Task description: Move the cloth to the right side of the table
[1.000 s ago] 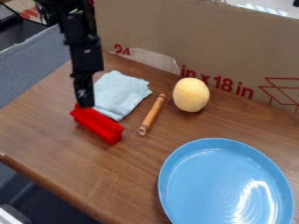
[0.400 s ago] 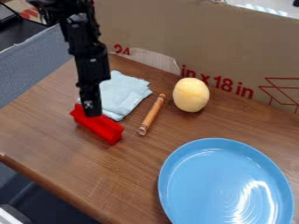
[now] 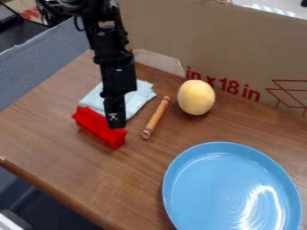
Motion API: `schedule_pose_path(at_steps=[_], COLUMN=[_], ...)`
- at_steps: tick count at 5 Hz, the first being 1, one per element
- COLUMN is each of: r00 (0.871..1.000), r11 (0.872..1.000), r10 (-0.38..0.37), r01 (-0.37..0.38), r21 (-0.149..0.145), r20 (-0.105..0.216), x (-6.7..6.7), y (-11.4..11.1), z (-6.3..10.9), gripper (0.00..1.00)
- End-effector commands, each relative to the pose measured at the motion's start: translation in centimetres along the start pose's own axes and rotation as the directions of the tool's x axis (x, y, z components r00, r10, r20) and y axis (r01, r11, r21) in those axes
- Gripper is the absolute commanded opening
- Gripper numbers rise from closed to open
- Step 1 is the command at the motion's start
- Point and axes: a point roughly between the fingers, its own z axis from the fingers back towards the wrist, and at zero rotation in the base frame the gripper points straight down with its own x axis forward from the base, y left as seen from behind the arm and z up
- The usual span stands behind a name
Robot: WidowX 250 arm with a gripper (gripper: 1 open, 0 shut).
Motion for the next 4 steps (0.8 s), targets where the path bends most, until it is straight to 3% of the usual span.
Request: schedule_pose_path(at_steps=[1, 2, 3, 4], r00=[1.000, 1.000, 1.000, 0.999], r11=[0.995, 0.996, 0.996, 0.997], r10=[-0.009, -0.006, -0.023, -0.044], r01=[0.008, 0.006, 0.023, 0.042], r21=[0.102, 0.086, 0.090, 0.070], r20=[0.012, 0.001, -0.005, 0.026], x=[0.5, 2.8, 2.0, 1.0], y=[2.0, 1.2, 0.1, 1.8], z=[4.3, 5.3, 3.4, 2.8], gripper=[0.00, 0.00, 0.00, 0.00])
